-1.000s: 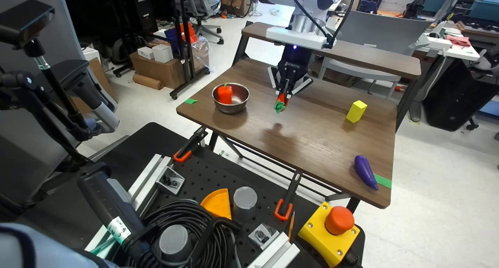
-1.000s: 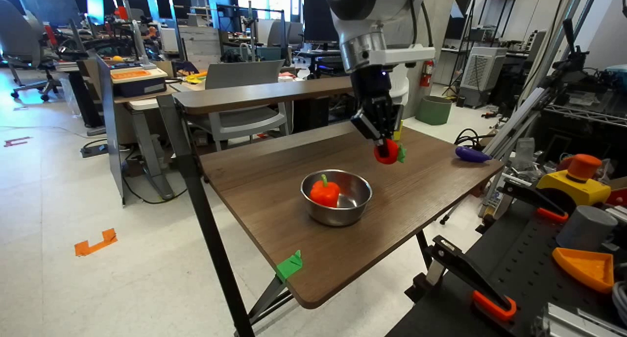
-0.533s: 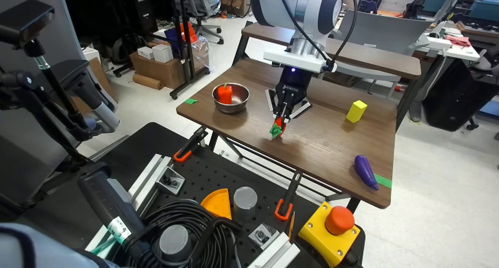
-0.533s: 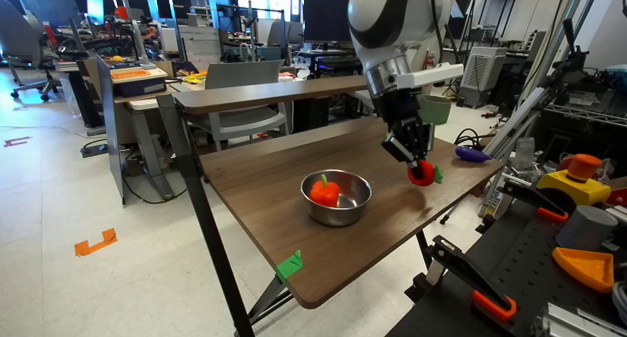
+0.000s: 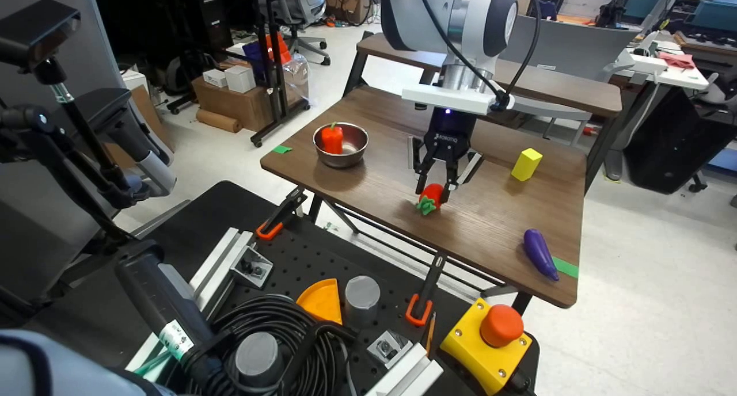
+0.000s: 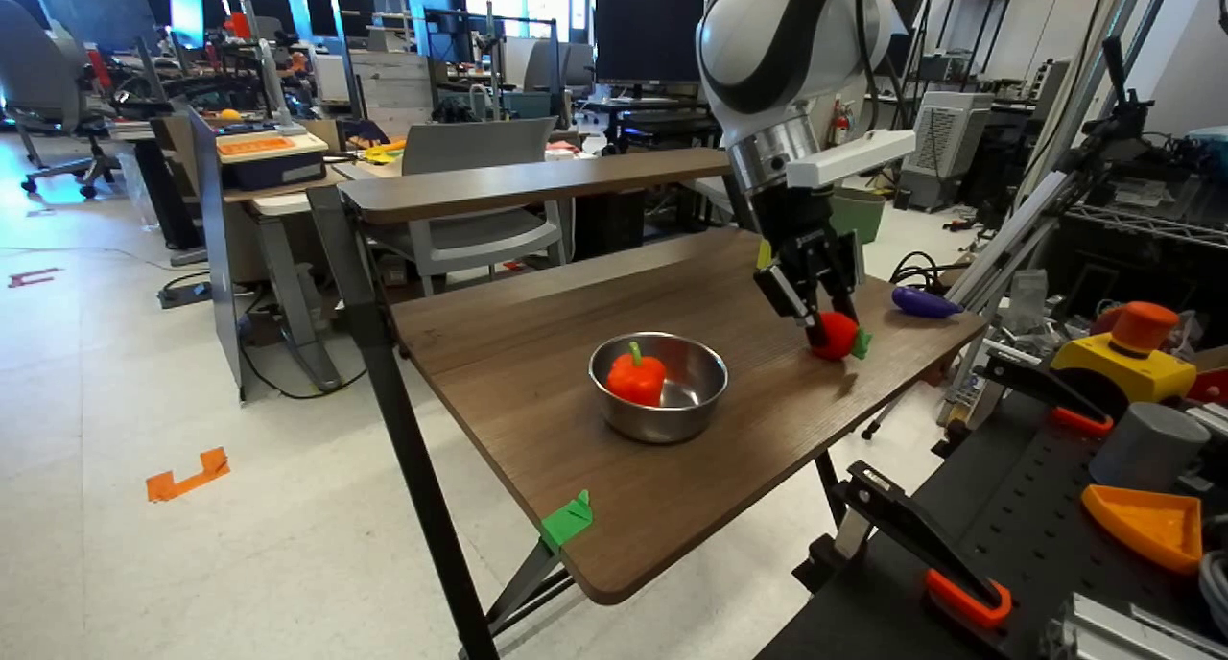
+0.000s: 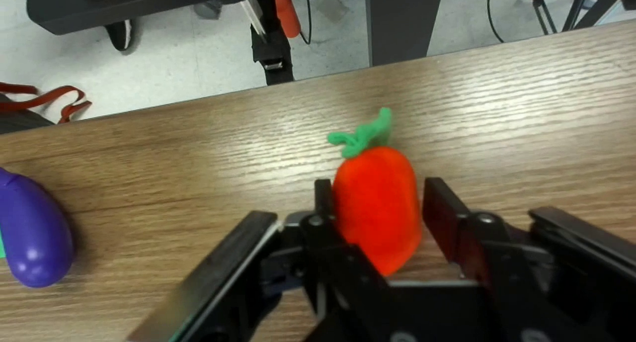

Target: Pick the red object and move it to the bottom on the table

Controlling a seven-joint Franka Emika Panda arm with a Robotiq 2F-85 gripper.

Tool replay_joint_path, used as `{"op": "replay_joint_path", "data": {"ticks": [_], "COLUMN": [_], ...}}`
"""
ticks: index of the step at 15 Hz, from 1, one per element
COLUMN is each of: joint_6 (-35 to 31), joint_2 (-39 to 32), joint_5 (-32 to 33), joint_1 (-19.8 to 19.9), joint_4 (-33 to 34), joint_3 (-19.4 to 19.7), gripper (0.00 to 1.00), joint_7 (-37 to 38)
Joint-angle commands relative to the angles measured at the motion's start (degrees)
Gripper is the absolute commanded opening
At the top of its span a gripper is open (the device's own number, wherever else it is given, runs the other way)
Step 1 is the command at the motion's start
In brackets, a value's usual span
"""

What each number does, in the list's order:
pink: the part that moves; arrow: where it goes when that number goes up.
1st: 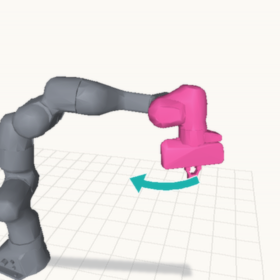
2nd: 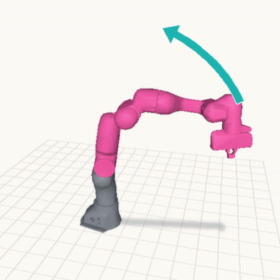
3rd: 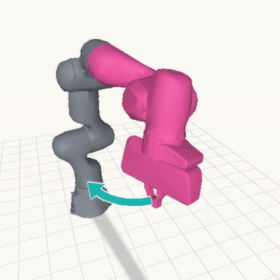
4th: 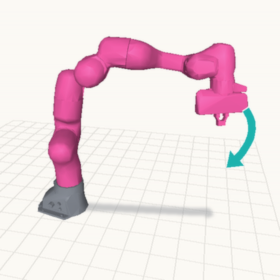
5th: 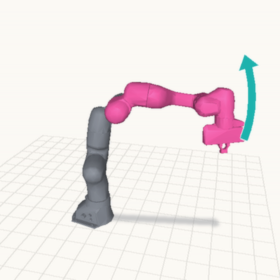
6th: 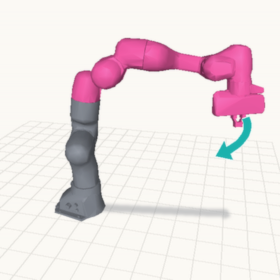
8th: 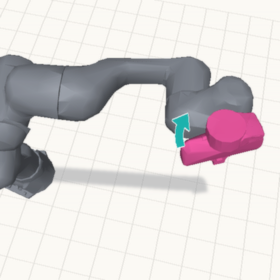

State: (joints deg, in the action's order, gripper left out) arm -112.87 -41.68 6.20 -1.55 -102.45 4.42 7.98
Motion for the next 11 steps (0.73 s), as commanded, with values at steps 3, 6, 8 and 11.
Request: {"op": "replay_joint_path", "data": {"ticks": [3,6,8,11], "joint_6": [1.7,-2.3,0.1,-0.2], "joint_2": [6.4,16.1,10.7,15.5], "joint_5": [-0.2,-1.4,-0.9,-0.9], "joint_1": [-0.4,-0.7,-0.5,-0.6], "joint_4": [-3.3,-9.4,-4.1,-7.4], "joint_3": [-1.3,-2.3,-2.1,-2.3], "gripper": [0.96,1.0,1.0,1.0], "joint_7": [-0.9,0.1,-0.1,0.0]}}
